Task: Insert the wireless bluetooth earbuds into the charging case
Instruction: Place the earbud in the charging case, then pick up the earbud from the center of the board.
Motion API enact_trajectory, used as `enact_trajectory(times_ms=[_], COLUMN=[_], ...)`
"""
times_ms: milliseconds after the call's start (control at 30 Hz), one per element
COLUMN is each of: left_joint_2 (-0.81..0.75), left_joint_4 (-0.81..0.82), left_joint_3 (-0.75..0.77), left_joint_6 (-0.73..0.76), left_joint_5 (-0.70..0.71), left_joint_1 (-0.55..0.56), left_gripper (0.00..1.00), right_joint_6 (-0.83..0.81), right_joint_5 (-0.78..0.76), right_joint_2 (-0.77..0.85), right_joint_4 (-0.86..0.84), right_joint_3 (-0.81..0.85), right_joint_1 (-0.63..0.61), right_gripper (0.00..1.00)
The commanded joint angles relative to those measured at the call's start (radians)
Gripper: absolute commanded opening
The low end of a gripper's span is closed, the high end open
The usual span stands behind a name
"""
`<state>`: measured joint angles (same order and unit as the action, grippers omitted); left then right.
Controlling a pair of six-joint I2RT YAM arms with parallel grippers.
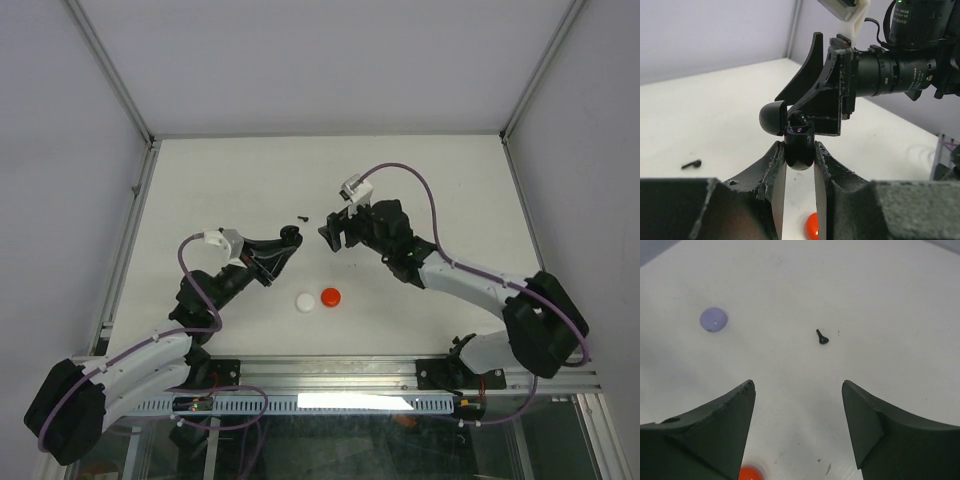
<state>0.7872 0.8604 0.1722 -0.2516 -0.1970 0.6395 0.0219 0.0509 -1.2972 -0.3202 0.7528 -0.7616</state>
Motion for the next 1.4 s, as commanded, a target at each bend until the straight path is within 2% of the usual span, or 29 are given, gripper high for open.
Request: enact_trajectory(times_ms=[0, 300, 733, 1033, 1367], left_joint_2=[0.012, 0.004, -0.030, -0.034, -0.047], left_joint_4=[-0.106, -0.241, -0.322, -0.331, -0.330], left_joint_3=[0.039, 0.036, 0.034, 0.038, 0.040], left_joint_6=[-0.010, -0.080, -0.097, -0.097, -0.103], left_joint_5=[0.118, 0.180, 0.208, 0.195, 0.172], left_joint_1=[-0.014, -0.092, -0.133, -0.136, -0.138], left_gripper=[0.00, 0.00, 0.00, 0.00, 0.00], right_joint_6=[0.012, -0.050, -0.119, -0.145, -0.215], right_joint_5=[0.038, 0.090, 0.215, 0.235, 0.181], right_joint_2=[-0.157, -0.489, -0.816, -0.905, -0.876], right_joint_4=[-0.048, -0.036, 0.089, 0.191, 0.332], right_joint_3=[0.085, 0.292, 0.626, 0.723, 0.713], right_joint_1=[0.045, 0.092, 0.106, 0.107, 0.103], right_gripper=[0.72, 0.62, 0.51, 0.41, 0.20])
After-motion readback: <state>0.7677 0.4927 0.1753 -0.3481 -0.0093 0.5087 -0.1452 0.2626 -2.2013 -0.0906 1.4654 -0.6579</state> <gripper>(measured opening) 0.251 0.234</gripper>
